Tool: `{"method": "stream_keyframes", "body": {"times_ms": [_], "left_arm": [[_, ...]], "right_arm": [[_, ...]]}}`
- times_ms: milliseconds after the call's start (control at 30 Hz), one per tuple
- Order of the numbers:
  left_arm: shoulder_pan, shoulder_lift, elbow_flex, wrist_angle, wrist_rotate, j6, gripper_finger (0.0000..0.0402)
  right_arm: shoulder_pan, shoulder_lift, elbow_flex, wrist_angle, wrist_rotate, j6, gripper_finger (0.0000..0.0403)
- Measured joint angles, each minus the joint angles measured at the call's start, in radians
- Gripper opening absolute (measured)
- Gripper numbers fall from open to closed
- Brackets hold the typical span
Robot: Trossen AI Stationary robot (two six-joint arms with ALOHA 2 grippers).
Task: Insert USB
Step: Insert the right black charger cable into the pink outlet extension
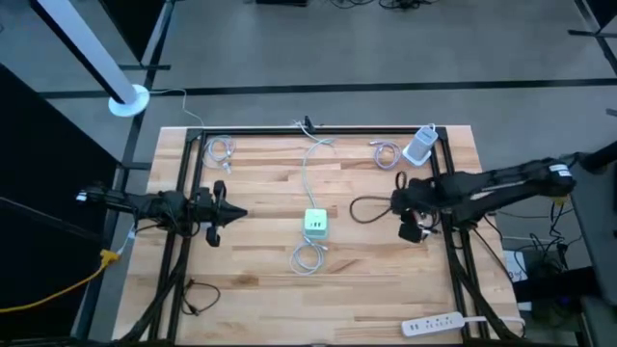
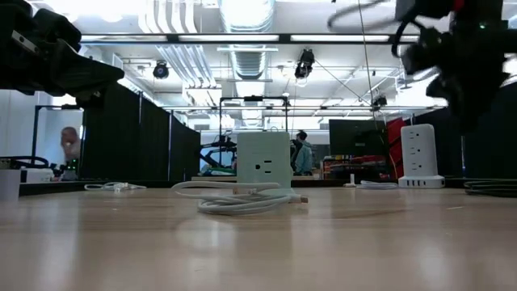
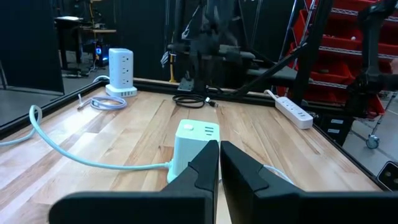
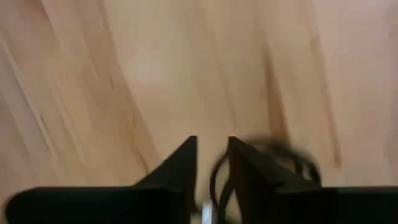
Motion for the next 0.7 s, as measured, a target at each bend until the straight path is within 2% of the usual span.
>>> {"method": "stream_keyframes", "body": {"times_ms": [133,233,333,500,700], "left_arm": [[0.0,0.001,0.0,0.0,0.0,0.0,0.0004],[0.0,0.002,0.0,0.0,0.0,0.0,0.0004],[0.0,0.004,0.0,0.0,0.0,0.0,0.0004],[0.0,0.005,0.0,0.0,0.0,0.0,0.0004],[0.0,0.005,0.0,0.0,0.0,0.0,0.0004]], "right_arm": [[0.052,0.124,0.008,-0.086,-0.064,-0.049,0.0165],[0.119,0.192,0.008,-0.086,-0.076,-0.08,0.0195],[0.198,0.243,0.005,-0.086,-0.077,-0.113,0.0201],[0.305,0.301,-0.017,-0.082,-0.078,-0.174,0.0189],[0.353,0.318,-0.052,-0.031,-0.015,-0.237,0.0172]]}}
